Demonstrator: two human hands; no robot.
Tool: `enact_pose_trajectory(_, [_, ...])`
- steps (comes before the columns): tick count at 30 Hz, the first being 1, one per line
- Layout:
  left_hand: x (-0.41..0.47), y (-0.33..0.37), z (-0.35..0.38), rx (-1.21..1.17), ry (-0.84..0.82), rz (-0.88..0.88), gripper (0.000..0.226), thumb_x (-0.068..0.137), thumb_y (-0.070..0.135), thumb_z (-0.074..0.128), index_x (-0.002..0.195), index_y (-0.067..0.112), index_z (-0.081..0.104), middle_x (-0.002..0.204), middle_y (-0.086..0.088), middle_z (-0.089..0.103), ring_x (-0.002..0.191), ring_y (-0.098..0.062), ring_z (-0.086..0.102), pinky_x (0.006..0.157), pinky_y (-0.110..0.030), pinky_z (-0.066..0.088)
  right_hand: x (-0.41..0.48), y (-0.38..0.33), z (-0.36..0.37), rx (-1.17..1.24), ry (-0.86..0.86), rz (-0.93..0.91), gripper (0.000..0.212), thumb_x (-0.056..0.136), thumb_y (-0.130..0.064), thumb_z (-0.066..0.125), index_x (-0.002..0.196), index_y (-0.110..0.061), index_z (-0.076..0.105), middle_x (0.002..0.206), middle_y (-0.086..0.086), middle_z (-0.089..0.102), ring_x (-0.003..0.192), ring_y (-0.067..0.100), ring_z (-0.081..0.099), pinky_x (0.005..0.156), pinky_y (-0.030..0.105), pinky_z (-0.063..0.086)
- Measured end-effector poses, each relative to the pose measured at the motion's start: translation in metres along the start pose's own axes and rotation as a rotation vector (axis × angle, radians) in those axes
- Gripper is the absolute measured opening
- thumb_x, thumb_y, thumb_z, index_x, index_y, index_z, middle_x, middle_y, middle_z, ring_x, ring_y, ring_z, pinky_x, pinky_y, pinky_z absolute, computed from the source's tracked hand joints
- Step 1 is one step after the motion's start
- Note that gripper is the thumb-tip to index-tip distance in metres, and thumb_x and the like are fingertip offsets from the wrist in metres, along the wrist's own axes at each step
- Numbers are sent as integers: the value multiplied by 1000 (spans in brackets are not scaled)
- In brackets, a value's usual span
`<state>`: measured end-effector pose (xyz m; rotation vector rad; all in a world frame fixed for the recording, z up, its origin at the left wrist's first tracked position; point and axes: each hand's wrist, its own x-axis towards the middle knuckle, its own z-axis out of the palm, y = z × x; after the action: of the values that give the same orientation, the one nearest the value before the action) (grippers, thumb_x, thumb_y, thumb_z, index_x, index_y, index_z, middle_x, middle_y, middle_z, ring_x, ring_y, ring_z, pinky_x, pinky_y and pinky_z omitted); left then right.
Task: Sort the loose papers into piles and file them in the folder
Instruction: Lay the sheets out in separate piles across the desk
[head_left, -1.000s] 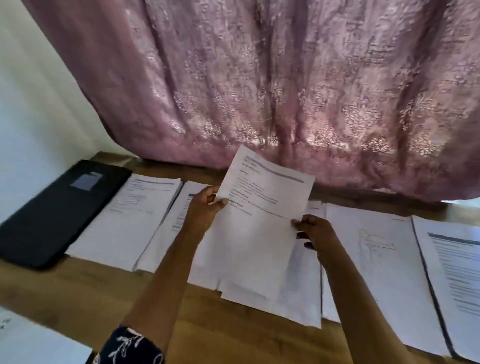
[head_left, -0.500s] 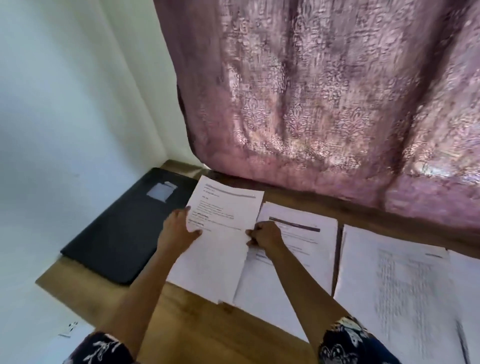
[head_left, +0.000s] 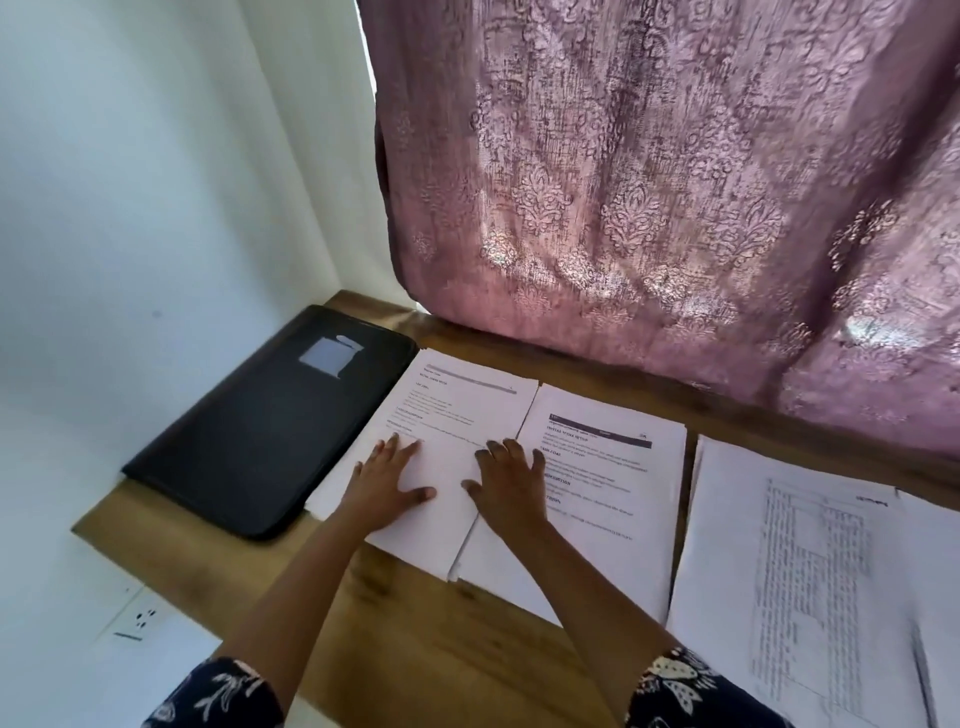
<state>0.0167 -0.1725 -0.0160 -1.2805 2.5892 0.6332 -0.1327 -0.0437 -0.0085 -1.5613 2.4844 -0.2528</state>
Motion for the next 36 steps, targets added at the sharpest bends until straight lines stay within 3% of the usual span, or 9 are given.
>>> enact_pose_trajectory(8, [0,14,-8,14,-21,-12,80,92,58,48,155,28,8,163,-3,-4,149,-23,-2,121,-47,3,-1,13,-7,-5,-12,-26,48,97,-40,45,139,-15,40,151,3,34,143,23,21,115,55,5])
enact_pose_trajectory(12, [-16,52,-7,-58,217,28,68,94,52,50,152,26,24,161,-3,14,148,-25,14,119,-48,9,-27,33,-21,136,161,-41,47,96,-37,49,138,-17,45,152,2,36,144,21,23,116,52,6])
enact_pose_trajectory(15, [-36,114,15,-154,301,154,61,91,50,56,144,22,41,153,-5,36,142,-28,32,117,-50,22,-78,80,-24,220,374,61,33,88,-32,64,117,-17,64,133,3,58,132,25,46,112,55,20])
enact_pose_trajectory(18, [-56,187,58,-299,290,357,57,86,52,57,131,17,57,138,-7,55,129,-29,49,111,-49,34,-146,150,-29,255,325,240,30,92,-34,59,119,-22,64,133,-3,57,133,20,44,115,50,18])
enact_pose_trajectory(20, [-78,254,90,-296,216,469,50,87,45,63,130,20,58,141,-4,53,132,-25,46,113,-44,31,-199,207,-37,239,296,405,31,94,-35,55,122,-24,62,136,-5,55,133,18,42,117,47,18])
enact_pose_trajectory(23, [-111,352,130,-264,130,646,45,90,40,62,132,26,56,147,2,46,138,-18,39,117,-38,22,-262,284,-54,208,412,625,28,93,-33,58,118,-23,65,131,-2,59,126,22,48,112,44,28])
enact_pose_trajectory(27, [-136,453,181,-174,79,821,45,90,45,60,132,29,56,145,7,48,135,-15,41,114,-30,26,-329,371,-78,115,521,853,26,90,-28,63,113,-18,67,121,4,65,116,28,55,98,41,40])
enact_pose_trajectory(32, [-152,534,239,-95,66,911,42,91,43,59,130,27,58,145,4,48,136,-18,41,117,-42,25,-382,440,-87,-9,493,964,32,82,-19,71,111,-9,65,112,12,66,103,34,59,83,43,48])
enact_pose_trajectory(36, [-161,556,271,-5,146,900,38,87,37,58,121,22,66,132,-4,60,122,-25,55,101,-46,44,-397,461,-88,-43,390,937,28,90,-26,56,113,-10,61,113,9,63,102,29,56,80,38,46])
